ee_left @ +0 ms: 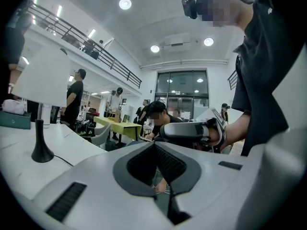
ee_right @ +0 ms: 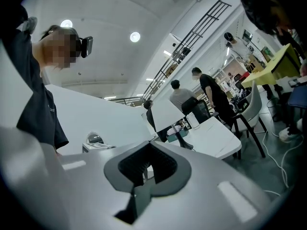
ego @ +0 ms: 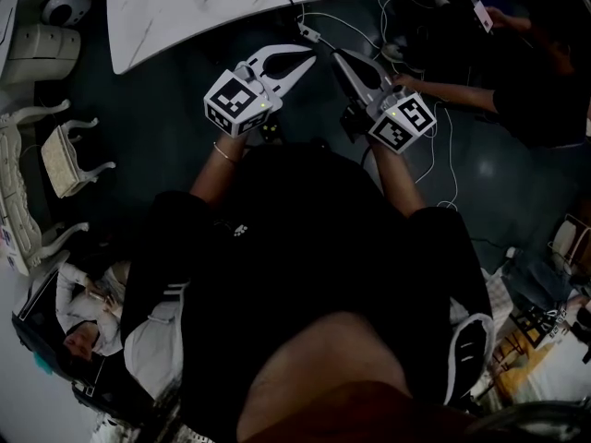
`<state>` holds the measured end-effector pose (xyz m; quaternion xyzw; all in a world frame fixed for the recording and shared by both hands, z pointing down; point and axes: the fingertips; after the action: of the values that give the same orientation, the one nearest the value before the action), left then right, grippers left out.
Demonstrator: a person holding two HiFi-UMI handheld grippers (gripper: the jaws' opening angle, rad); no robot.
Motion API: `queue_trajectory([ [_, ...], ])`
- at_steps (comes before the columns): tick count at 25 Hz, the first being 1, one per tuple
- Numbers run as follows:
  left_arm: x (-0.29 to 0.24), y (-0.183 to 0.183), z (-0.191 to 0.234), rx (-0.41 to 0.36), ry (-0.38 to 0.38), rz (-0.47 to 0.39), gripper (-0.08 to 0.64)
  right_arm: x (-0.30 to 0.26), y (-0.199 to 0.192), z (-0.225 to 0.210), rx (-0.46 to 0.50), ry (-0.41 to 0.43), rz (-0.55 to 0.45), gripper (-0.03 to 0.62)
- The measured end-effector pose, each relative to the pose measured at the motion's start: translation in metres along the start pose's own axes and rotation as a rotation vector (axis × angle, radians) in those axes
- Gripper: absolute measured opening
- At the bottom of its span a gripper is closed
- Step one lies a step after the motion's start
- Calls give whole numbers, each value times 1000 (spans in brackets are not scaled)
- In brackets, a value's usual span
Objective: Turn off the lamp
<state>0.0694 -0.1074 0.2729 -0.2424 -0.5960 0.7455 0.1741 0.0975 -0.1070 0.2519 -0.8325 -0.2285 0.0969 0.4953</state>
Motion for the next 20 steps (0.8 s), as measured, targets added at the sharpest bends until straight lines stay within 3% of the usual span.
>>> queue_trajectory([
  [8, 6, 6, -6, -18, -89, 30, 6, -5, 1, 3, -8, 22, -1, 0],
  [20, 68, 1, 8, 39, 16, 28, 8, -20, -7, 24, -10, 69, 20, 0],
])
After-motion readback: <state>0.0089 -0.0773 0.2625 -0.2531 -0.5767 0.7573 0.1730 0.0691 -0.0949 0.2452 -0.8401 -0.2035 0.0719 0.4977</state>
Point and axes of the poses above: the fingertips, and each gripper's own axes: x backward along the fingers, z to its left, y out of its top, and after that the axes turned 2 degrees about z, right-handed
